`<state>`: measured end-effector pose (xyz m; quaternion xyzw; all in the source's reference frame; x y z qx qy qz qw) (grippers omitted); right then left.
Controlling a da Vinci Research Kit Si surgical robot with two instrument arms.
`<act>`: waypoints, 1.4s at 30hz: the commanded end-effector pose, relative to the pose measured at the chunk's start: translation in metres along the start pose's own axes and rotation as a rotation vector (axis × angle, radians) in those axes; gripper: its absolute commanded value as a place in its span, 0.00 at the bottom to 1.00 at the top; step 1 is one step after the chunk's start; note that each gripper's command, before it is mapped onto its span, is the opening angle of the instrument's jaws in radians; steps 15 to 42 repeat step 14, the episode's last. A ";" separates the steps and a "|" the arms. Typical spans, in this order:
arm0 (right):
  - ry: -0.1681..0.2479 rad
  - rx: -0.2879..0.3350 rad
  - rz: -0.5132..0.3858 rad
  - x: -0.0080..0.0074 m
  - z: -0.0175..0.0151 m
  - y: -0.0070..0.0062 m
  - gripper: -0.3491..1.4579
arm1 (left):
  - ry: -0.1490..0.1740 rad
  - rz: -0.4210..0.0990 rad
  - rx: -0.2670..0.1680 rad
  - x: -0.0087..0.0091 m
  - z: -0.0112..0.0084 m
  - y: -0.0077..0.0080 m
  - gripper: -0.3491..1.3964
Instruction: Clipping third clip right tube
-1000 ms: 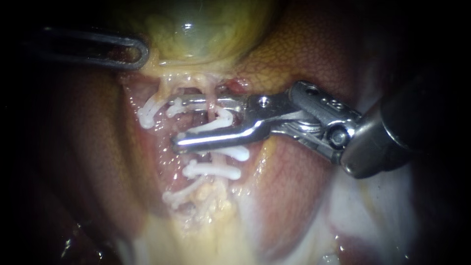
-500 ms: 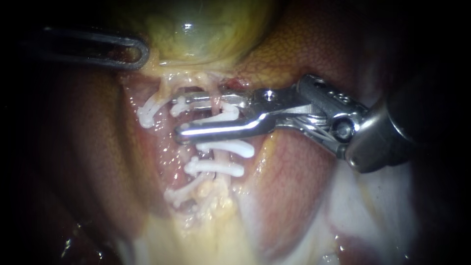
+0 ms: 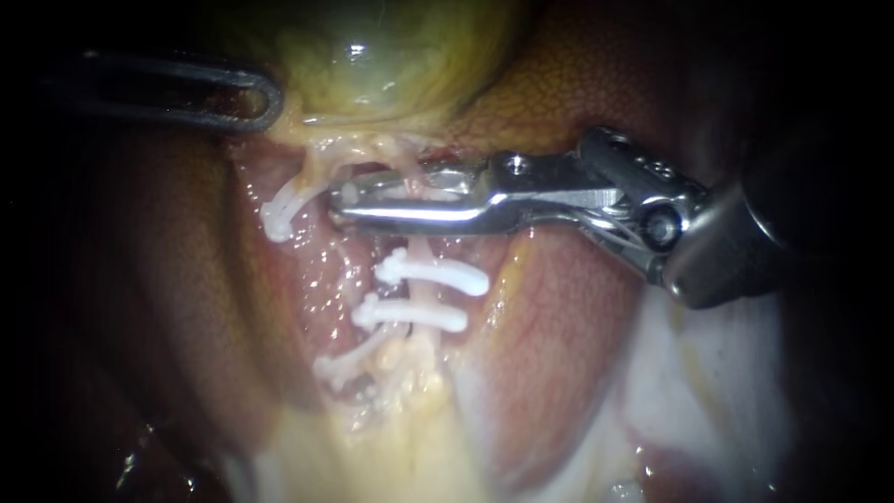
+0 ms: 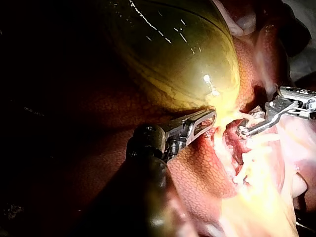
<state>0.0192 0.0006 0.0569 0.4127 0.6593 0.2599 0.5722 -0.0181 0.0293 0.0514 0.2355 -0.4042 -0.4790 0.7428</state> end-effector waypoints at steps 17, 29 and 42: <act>-0.001 0.001 0.005 -0.0005 -0.0002 0.0003 0.00 | 0.000 0.000 0.000 0.0000 0.0000 0.0000 0.00; -0.001 0.001 0.005 -0.0005 -0.0002 0.0003 0.00 | 0.000 0.000 0.000 0.0000 0.0000 0.0000 0.00; -0.001 0.001 0.005 -0.0005 -0.0002 0.0003 0.00 | 0.000 0.000 0.000 0.0000 0.0000 0.0000 0.00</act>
